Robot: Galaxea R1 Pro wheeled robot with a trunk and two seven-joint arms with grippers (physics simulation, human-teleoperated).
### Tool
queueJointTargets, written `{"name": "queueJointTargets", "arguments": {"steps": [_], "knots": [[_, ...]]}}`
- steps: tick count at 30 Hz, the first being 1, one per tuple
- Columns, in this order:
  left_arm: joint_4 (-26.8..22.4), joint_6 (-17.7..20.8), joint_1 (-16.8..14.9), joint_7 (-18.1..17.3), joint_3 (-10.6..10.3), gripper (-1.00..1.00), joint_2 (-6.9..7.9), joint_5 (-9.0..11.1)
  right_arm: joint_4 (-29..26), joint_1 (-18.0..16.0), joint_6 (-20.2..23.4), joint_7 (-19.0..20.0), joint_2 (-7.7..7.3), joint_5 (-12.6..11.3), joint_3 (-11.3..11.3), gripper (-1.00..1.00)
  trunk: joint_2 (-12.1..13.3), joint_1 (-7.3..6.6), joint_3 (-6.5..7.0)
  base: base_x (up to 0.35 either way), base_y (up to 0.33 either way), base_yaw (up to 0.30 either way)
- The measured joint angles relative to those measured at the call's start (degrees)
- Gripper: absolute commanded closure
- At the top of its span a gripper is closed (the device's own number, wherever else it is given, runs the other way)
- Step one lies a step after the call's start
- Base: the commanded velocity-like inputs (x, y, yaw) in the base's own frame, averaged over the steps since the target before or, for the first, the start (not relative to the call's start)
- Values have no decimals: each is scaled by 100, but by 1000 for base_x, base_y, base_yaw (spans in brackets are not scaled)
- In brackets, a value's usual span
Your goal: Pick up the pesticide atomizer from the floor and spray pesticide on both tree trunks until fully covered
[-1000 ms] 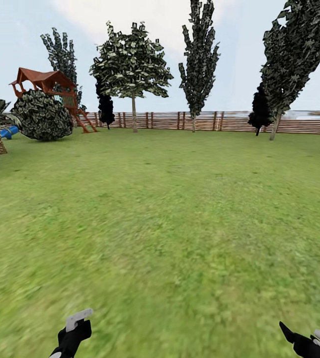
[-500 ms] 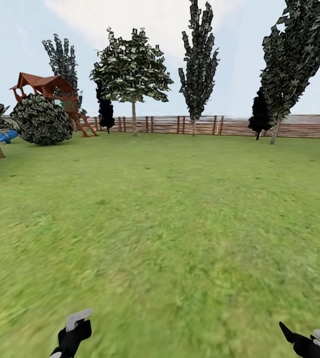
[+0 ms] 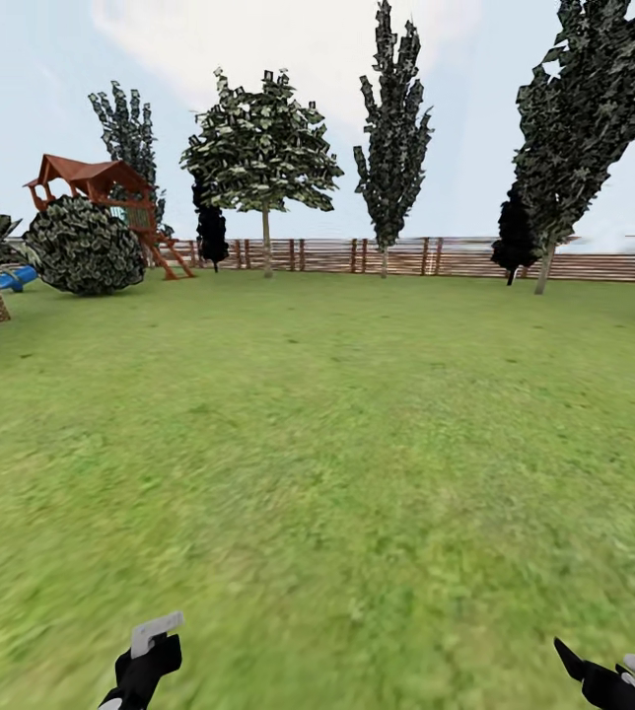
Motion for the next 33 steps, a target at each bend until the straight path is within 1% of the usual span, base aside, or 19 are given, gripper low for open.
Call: {"name": "queueJointTargets", "arguments": {"steps": [6, 9, 21, 31, 32, 33], "knots": [[0, 0, 0, 0, 0, 100, 3, 0, 0, -1, 0, 0, -1, 1, 0, -100, 0, 0, 54, 3, 0, 0], [0, 0, -2, 0, 0, 100, 1, 0, 0, 0, 0, 0, 0, 4, 0, -100, 0, 0, 81, 154, 0, 0], [0, 0, -1, 0, 1, 100, 4, 1, 2, -1, 0, -11, -2, 17, 4, -100, 0, 0, 186, 327, 0, 0], [0, -9, 0, 0, 1, 100, 9, 1, 28, -1, -6, -8, -2, 29, 37, -100, 0, 0, 192, 336, 0, 0], [0, -9, 0, 0, 1, 100, 9, 1, 64, -1, -12, 0, -1, 29, 48, -100, 0, 0, 192, 336, 0, 0], [0, -9, 0, 0, 0, 100, 7, 0, 129, -1, -38, 3, 0, 30, 115, -100, 0, 0, 192, 336, 0, 0]]}}
